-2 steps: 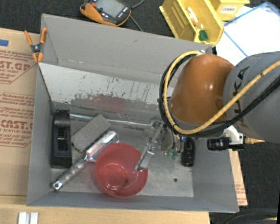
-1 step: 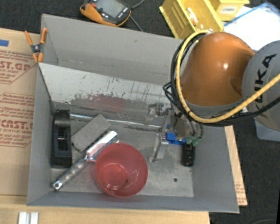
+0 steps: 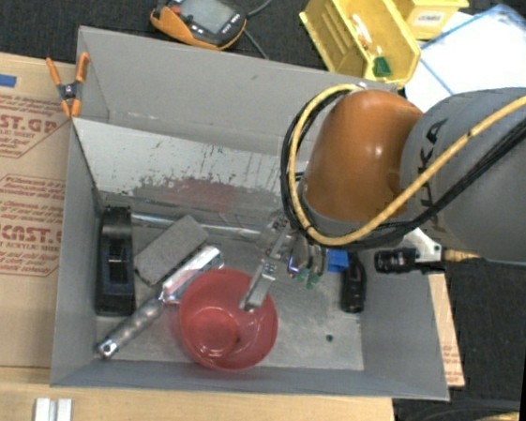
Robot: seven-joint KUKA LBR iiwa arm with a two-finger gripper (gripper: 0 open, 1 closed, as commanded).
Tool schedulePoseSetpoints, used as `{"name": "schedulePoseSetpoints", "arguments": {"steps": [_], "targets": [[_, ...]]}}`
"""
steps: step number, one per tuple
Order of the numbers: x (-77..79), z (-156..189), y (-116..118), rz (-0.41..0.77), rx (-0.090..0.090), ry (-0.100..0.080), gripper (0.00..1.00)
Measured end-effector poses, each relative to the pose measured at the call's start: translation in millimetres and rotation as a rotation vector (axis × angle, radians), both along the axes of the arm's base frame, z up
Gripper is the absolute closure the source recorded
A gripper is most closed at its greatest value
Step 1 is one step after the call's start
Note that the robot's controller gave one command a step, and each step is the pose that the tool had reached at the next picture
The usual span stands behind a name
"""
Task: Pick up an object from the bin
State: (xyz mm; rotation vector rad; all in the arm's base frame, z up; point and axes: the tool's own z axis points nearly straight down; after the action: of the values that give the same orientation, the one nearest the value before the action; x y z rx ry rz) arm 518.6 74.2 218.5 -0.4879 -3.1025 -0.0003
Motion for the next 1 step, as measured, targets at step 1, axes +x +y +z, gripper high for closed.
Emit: {"name": "schedulePoseSetpoints", "arguments": {"steps": [1], "targets": [[4.1, 40.3, -12.4, 0.000, -0.001, -0.009, 0.00]]}}
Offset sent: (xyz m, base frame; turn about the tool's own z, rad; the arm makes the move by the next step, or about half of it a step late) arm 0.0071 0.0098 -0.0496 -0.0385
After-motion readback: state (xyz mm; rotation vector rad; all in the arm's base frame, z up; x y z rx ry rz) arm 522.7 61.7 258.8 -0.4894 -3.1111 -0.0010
